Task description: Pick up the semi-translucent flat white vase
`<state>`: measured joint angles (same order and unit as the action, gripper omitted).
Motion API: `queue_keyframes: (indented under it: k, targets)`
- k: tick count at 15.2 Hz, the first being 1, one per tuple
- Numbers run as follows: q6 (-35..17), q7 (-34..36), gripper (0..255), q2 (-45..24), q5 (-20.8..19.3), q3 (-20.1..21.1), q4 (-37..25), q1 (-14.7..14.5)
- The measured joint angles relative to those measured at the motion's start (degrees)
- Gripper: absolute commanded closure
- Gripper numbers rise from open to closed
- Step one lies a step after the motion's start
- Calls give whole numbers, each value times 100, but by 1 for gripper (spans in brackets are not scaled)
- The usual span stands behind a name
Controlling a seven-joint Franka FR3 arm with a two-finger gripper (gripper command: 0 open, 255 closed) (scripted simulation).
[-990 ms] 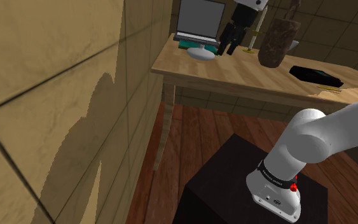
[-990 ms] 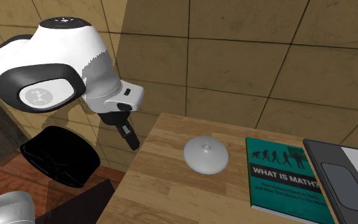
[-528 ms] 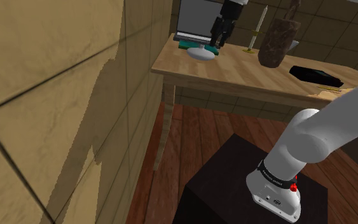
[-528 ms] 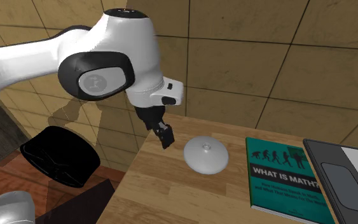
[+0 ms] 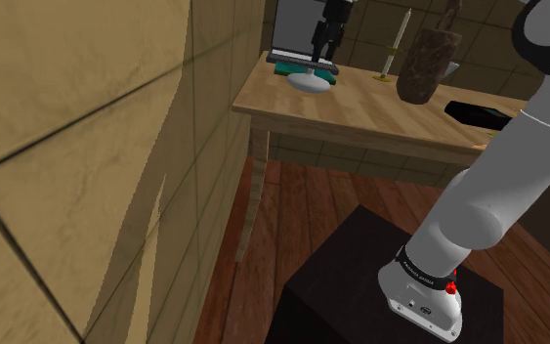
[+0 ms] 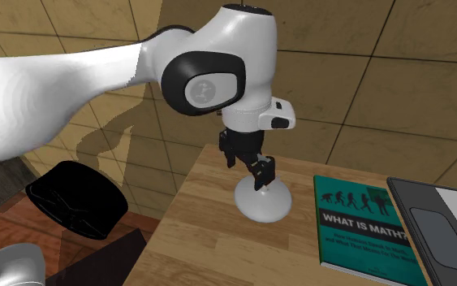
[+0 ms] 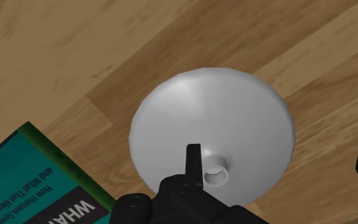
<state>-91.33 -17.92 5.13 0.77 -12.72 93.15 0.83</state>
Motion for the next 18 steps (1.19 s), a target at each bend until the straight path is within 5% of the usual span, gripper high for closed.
queue_keyframes:
  k: [4, 11, 12, 18]
  targets:
    - [277, -311, 0, -833, 85, -128, -993, 107]
    - [-223, -337, 0, -776, 56, -128, -429, 105]
    - [-249, -332, 255, -769, 53, -125, -395, 101]
    - [-283, -324, 255, -752, 49, -123, -360, 98]
